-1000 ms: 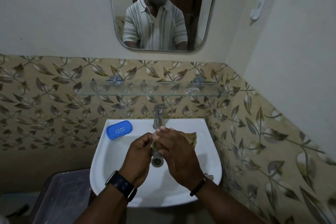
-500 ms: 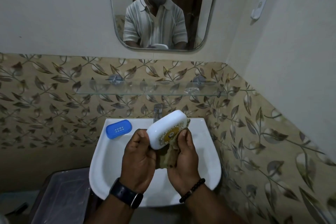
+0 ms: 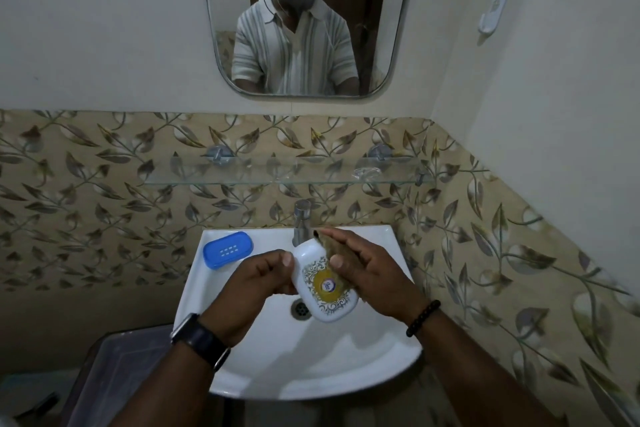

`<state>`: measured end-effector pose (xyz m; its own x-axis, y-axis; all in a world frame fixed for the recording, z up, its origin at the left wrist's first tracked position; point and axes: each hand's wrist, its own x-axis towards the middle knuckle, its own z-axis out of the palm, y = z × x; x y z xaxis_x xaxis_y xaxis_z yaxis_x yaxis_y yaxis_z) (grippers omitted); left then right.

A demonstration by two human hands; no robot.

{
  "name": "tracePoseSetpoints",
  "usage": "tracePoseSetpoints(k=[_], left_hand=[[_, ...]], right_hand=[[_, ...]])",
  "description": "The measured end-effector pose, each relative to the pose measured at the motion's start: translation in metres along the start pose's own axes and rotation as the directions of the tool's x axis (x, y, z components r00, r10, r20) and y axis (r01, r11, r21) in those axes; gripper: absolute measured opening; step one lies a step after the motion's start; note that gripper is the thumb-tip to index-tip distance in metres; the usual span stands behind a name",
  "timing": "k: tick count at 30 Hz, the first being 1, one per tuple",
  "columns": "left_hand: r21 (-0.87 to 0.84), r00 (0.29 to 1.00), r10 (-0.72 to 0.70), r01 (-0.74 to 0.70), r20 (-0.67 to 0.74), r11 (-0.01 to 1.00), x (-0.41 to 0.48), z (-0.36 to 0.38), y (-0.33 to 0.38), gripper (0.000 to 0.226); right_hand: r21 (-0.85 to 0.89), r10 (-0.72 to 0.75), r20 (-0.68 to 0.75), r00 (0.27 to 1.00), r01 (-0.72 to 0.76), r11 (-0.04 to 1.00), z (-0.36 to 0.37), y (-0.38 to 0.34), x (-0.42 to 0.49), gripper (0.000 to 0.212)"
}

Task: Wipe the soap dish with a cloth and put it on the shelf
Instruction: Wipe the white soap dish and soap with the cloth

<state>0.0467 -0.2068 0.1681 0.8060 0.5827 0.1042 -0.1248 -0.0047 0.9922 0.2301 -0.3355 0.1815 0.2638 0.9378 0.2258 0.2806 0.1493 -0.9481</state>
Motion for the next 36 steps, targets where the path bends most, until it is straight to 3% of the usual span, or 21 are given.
tracePoseSetpoints(k=[3,6,9,12,14,16,18,20,23,25,27,31,36], left_hand=[[-0.060,0.996,-0.015,0.020,0.085,0.998,0.004,0.001,0.001,0.037],[-0.187,0.997,0.001,0.013,0.073,0.982,0.008,0.005,-0.001,0.026],[-0.343,1.000,0.010,-0.014,-0.015,0.939,0.016,0.017,-0.004,0.030],[-0.416,0.993,-0.005,-0.045,-0.118,0.908,0.021,0.033,-0.009,0.040],[-0.388,0.981,-0.011,-0.065,-0.192,0.919,0.020,0.046,-0.016,0.043],[-0.316,0.965,0.003,-0.089,-0.261,0.945,0.019,0.056,-0.024,0.045],[-0.266,0.955,0.025,-0.108,-0.296,0.958,0.017,0.063,-0.029,0.036],[-0.200,0.957,0.035,-0.096,-0.289,0.975,0.015,0.063,-0.034,0.030],[-0.232,0.972,-0.029,-0.027,-0.235,0.972,0.016,0.052,-0.037,0.039],[-0.342,0.981,-0.086,0.022,-0.172,0.940,0.019,0.042,-0.033,0.038],[-0.369,0.987,-0.099,0.047,-0.123,0.928,0.022,0.036,-0.030,0.037],[-0.347,0.996,-0.032,0.002,-0.081,0.938,0.018,0.049,-0.034,0.029],[-0.236,0.986,0.029,-0.067,-0.163,0.969,0.016,0.045,-0.034,0.008]], right_hand=[[-0.117,-0.069,0.035,0.997,0.073,0.990,-0.005,-0.001,0.002,0.041],[-0.137,-0.117,0.038,0.992,0.121,0.983,-0.009,-0.001,0.004,0.042],[0.003,-0.086,-0.141,0.986,0.088,0.996,-0.002,0.002,0.005,0.036],[0.271,0.132,-0.450,0.883,-0.006,0.963,0.018,0.012,0.011,0.028],[0.465,0.329,-0.545,0.771,-0.049,0.884,0.030,0.018,0.017,0.027],[0.700,0.534,-0.513,0.672,-0.033,0.714,0.039,0.022,0.022,0.031],[0.833,0.650,-0.411,0.639,-0.028,0.553,0.043,0.025,0.023,0.035],[0.844,0.662,-0.390,0.640,-0.039,0.535,0.044,0.031,0.020,0.036],[0.685,0.549,-0.501,0.669,-0.081,0.724,0.034,0.035,0.016,0.033],[0.415,0.360,-0.606,0.709,-0.104,0.904,0.024,0.035,0.014,0.028],[0.127,0.185,-0.643,0.743,-0.135,0.983,0.020,0.033,0.012,0.031],[-0.303,-0.117,-0.715,0.689,-0.155,0.940,0.033,0.029,0.006,0.041],[-0.436,-0.330,-0.462,0.824,0.113,0.893,0.072,0.030,-0.008,0.045]])
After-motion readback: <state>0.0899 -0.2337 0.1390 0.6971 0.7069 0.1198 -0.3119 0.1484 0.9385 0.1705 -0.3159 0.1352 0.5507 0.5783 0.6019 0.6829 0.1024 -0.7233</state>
